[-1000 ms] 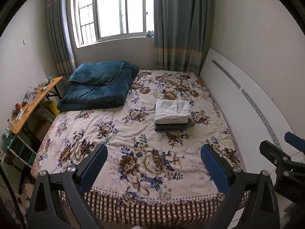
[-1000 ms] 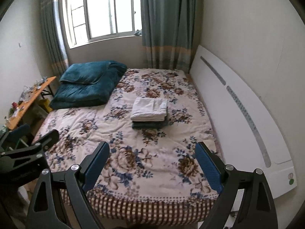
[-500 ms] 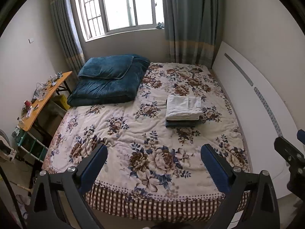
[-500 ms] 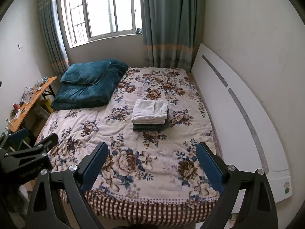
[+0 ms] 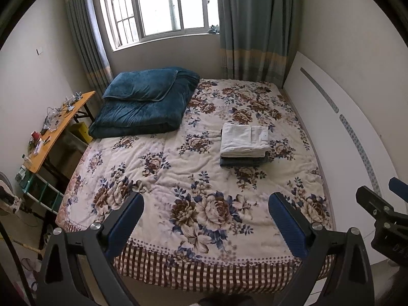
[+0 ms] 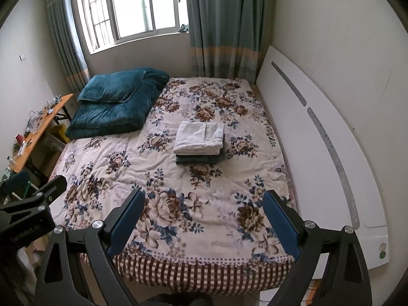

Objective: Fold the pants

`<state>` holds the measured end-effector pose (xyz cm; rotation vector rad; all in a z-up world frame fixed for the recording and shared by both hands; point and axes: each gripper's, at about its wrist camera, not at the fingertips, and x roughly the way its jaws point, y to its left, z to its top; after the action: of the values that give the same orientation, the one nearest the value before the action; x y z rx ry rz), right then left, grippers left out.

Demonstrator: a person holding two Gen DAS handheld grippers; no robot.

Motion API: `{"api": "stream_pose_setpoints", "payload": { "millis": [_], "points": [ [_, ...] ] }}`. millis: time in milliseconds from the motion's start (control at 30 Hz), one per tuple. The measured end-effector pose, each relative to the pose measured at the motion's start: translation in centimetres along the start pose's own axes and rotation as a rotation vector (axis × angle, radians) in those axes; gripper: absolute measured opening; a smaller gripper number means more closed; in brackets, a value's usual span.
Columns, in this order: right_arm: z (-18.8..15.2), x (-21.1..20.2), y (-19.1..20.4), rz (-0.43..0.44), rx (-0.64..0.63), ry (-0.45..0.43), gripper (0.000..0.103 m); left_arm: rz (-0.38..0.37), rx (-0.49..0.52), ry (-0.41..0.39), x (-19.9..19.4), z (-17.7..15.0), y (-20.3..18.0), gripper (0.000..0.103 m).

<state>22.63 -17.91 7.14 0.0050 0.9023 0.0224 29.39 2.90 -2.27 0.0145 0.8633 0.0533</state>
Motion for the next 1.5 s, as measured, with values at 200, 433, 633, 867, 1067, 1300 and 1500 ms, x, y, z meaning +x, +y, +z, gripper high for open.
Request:
{"api": "stream_pose_setpoints", "payload": {
  "millis": [200, 433, 633, 867, 1067, 1300, 1500],
  "points": [
    [-0.3, 0.0, -0.6, 0.004, 0.006, 0.008, 0.097, -0.003, -0.002, 0.003, -0.1, 0.0, -0.1, 0.100],
    [-0.7, 0.5, -1.3, 0.016, 0.014, 0.022, 0.097, -0.016, 0.006, 0.006, -0.3, -0.4, -0.5, 0.100],
    [-0.8, 0.5, -1.4, 0.016, 0.014, 0.021, 0.097, -0.015, 0.015, 0.006, -0.5, -0.4, -0.6, 0.100],
    [-0.5, 0.5, -1.3, 0.014, 0.007, 0.011, 0.097, -0.016, 0.025, -0.005, -0.7, -0.1, -0.9, 0.100],
    [-0.5, 0.6, -1.3, 0.012, 0.006, 0.011, 0.097, -0.014, 0.029, -0.007, -0.8, 0.1, -0.8, 0.100],
    [-0.4, 0.5, -1.3, 0.011, 0.009, 0.011, 0.097, -0.025, 0.036, -0.013, -1.3, 0.7, -0.6, 0.100],
    [-0.4, 0.5, -1.3, 0.013, 0.010, 0.008, 0.097, -0.027, 0.039, -0.016, -1.3, 0.7, -0.5, 0.100]
  ]
}}
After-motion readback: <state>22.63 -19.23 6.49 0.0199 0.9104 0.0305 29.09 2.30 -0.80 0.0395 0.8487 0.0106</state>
